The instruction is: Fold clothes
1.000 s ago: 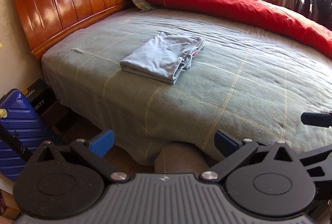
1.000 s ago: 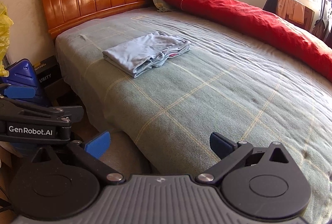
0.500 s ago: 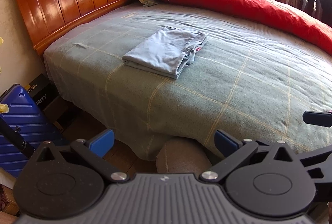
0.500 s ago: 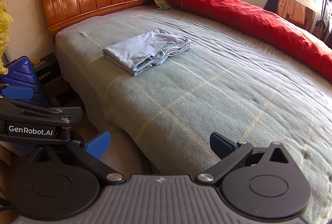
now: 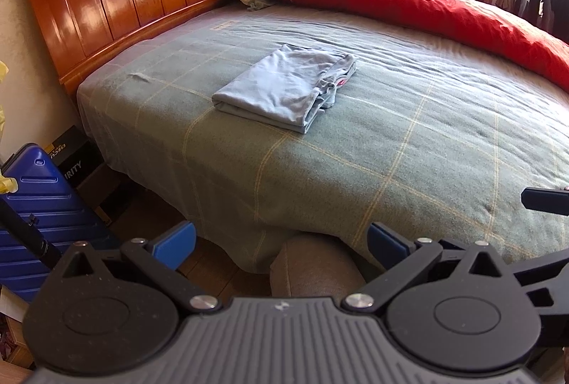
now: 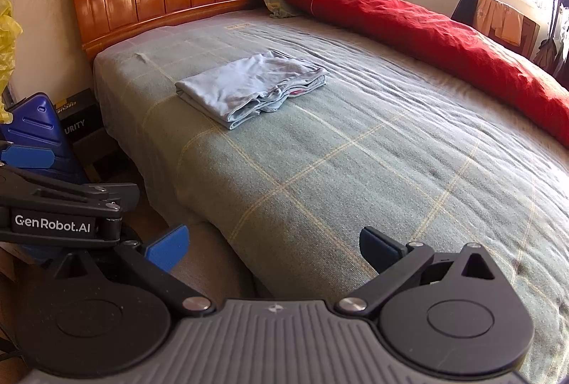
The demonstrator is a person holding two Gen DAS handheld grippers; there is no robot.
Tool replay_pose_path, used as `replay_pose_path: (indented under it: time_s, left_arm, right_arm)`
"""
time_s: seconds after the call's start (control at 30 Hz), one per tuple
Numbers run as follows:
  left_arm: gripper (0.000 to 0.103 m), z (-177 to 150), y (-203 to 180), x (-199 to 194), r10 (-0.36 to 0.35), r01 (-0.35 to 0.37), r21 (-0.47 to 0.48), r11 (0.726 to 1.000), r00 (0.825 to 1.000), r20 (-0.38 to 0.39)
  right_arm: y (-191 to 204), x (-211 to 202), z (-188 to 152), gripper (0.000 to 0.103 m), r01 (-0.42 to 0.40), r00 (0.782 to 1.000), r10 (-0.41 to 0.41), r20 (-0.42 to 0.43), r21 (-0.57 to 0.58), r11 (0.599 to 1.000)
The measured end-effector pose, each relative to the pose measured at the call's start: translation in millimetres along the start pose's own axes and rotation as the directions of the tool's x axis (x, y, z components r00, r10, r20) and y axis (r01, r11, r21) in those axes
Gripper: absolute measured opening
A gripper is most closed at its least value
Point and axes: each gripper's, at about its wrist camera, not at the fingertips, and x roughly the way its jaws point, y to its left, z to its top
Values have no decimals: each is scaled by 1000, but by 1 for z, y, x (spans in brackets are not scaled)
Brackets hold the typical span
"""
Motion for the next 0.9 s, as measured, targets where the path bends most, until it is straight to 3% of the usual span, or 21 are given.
replay_pose_path:
  time_s: [0.9]
  left_arm:
    - [102, -1, 1, 1, 7, -8, -9, 1000, 1000, -11]
  right_arm:
    - [2, 5, 1, 103, -4, 1000, 4, -13, -1, 1000]
